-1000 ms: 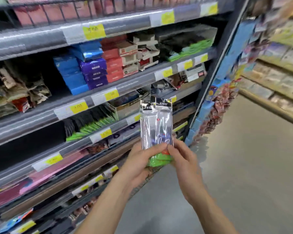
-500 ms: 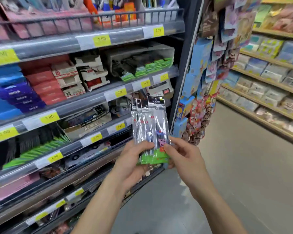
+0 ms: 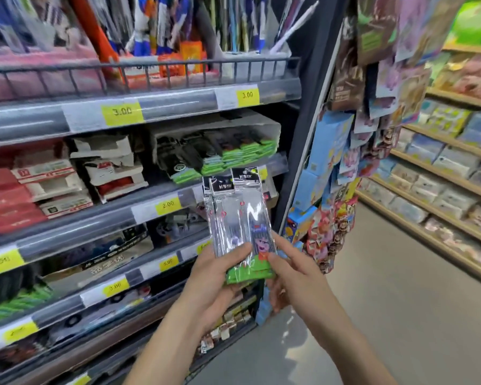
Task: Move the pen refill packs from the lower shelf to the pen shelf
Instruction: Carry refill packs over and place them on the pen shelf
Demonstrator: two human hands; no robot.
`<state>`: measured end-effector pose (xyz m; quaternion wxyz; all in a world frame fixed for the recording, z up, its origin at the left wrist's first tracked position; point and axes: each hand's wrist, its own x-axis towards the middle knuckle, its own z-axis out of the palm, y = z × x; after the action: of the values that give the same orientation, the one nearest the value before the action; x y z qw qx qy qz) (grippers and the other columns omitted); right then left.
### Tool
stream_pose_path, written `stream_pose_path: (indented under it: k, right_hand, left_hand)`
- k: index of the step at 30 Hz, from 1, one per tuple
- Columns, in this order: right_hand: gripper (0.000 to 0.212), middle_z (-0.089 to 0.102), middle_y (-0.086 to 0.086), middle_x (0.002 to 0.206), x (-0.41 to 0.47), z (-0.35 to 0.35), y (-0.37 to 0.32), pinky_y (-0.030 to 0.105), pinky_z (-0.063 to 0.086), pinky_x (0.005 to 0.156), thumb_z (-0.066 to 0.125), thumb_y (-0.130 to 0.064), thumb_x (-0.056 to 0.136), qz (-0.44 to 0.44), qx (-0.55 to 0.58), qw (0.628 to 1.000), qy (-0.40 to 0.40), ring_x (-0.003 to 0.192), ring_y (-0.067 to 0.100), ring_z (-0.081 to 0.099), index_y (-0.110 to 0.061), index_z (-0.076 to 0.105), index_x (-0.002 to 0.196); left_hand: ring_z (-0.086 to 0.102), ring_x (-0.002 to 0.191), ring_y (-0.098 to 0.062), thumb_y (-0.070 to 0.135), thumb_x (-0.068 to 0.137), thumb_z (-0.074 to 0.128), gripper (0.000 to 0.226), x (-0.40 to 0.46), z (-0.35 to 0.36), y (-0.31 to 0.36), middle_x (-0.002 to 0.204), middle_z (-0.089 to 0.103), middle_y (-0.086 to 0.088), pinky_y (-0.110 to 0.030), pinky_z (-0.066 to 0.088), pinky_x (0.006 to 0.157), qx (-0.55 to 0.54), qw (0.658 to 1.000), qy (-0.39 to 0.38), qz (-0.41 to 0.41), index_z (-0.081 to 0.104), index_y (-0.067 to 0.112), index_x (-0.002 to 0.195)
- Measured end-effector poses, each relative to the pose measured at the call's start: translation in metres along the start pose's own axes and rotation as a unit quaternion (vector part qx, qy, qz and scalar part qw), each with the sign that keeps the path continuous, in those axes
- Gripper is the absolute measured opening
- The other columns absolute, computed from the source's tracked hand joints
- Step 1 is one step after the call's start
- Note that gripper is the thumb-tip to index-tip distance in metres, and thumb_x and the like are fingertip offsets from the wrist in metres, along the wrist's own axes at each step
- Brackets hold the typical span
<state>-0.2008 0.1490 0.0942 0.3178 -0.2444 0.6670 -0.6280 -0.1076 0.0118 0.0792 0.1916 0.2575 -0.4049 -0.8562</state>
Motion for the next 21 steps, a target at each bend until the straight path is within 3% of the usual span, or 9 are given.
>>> stream_pose_path:
  k: [3, 6, 11, 13, 15, 17, 18, 21]
  right_hand:
    - [0.039, 0.052, 0.013, 0.060, 0.019, -0.007, -0.005, 0.030, 0.045, 0.045, 0.057, -0.026, 0.103, 0.002, 0.021, 1.000, -0.014, 0.050, 0.024, 0.053, -0.055, 0.058, 0.129]
    - [0.027, 0.050, 0.009, 0.058, 0.041, -0.012, -0.010, 0.028, 0.043, 0.047, 0.062, -0.032, 0.100, -0.012, 0.053, 0.998, -0.034, 0.051, 0.021, 0.052, -0.053, 0.069, 0.115]
    - [0.010, 0.052, 0.006, 0.058, 0.082, -0.028, -0.017, 0.028, 0.042, 0.050, 0.067, -0.027, 0.097, -0.025, 0.072, 0.997, -0.018, 0.054, 0.021, 0.048, -0.026, 0.077, 0.097]
    - [0.010, 0.050, 0.004, 0.056, 0.101, -0.036, -0.025, 0.028, 0.039, 0.048, 0.067, -0.024, 0.096, -0.012, 0.089, 0.996, -0.002, 0.052, 0.020, 0.044, -0.022, 0.074, 0.089]
    - [0.015, 0.042, 0.000, 0.052, 0.118, -0.042, -0.033, 0.027, 0.035, 0.046, 0.065, -0.020, 0.097, 0.013, 0.107, 0.994, -0.010, 0.050, 0.019, 0.040, -0.016, 0.068, 0.083]
    - [0.016, 0.039, 0.000, 0.053, 0.133, -0.040, -0.040, 0.027, 0.033, 0.045, 0.066, -0.015, 0.096, 0.031, 0.128, 0.991, -0.037, 0.049, 0.018, 0.037, -0.016, 0.067, 0.080]
    - [0.012, 0.039, 0.000, 0.053, 0.140, -0.037, -0.044, 0.027, 0.033, 0.044, 0.066, -0.014, 0.096, 0.034, 0.138, 0.989, -0.050, 0.048, 0.017, 0.038, -0.014, 0.067, 0.083]
    - [0.008, 0.037, -0.001, 0.056, 0.160, -0.023, -0.054, 0.024, 0.034, 0.042, 0.065, -0.010, 0.096, 0.042, 0.182, 0.980, -0.066, 0.047, 0.015, 0.039, -0.008, 0.064, 0.088]
  left_hand:
    - [0.077, 0.105, -0.034, 0.011, 0.078, 0.083, 0.051, 0.014, 0.007, 0.003, 0.121, 0.078, -0.019, -0.039, 0.064, 0.078, -0.009, 1.000, 0.009, 0.002, 0.070, 0.008, 0.128]
    - [0.078, 0.101, -0.031, 0.012, 0.074, 0.085, 0.056, 0.033, 0.015, 0.009, 0.119, 0.078, -0.019, -0.037, 0.064, 0.076, -0.006, 0.999, 0.025, 0.029, 0.070, 0.007, 0.128]
    - [0.078, 0.104, -0.028, 0.019, 0.075, 0.087, 0.055, 0.059, 0.038, 0.021, 0.119, 0.079, -0.014, -0.032, 0.063, 0.073, 0.009, 0.996, 0.071, 0.050, 0.070, 0.010, 0.127]
    - [0.074, 0.114, -0.029, 0.031, 0.066, 0.093, 0.065, 0.067, 0.046, 0.027, 0.122, 0.078, -0.012, -0.042, 0.062, 0.085, 0.015, 0.992, 0.105, 0.066, 0.071, 0.013, 0.125]
    - [0.064, 0.130, -0.031, 0.043, 0.045, 0.102, 0.101, 0.072, 0.050, 0.031, 0.131, 0.075, -0.010, -0.055, 0.049, 0.110, -0.004, 0.986, 0.146, 0.080, 0.064, 0.014, 0.135]
    - [0.059, 0.136, -0.034, 0.047, 0.030, 0.107, 0.126, 0.073, 0.048, 0.033, 0.139, 0.070, -0.011, -0.060, 0.040, 0.118, -0.036, 0.977, 0.183, 0.098, 0.058, 0.018, 0.143]
    - [0.060, 0.135, -0.034, 0.047, 0.031, 0.107, 0.122, 0.072, 0.045, 0.034, 0.138, 0.071, -0.010, -0.060, 0.040, 0.118, -0.043, 0.974, 0.192, 0.111, 0.061, 0.018, 0.140]
    - [0.067, 0.126, -0.036, 0.040, 0.048, 0.101, 0.076, 0.064, 0.036, 0.043, 0.120, 0.079, -0.011, -0.060, 0.042, 0.115, -0.043, 0.968, 0.211, 0.132, 0.078, 0.021, 0.118]
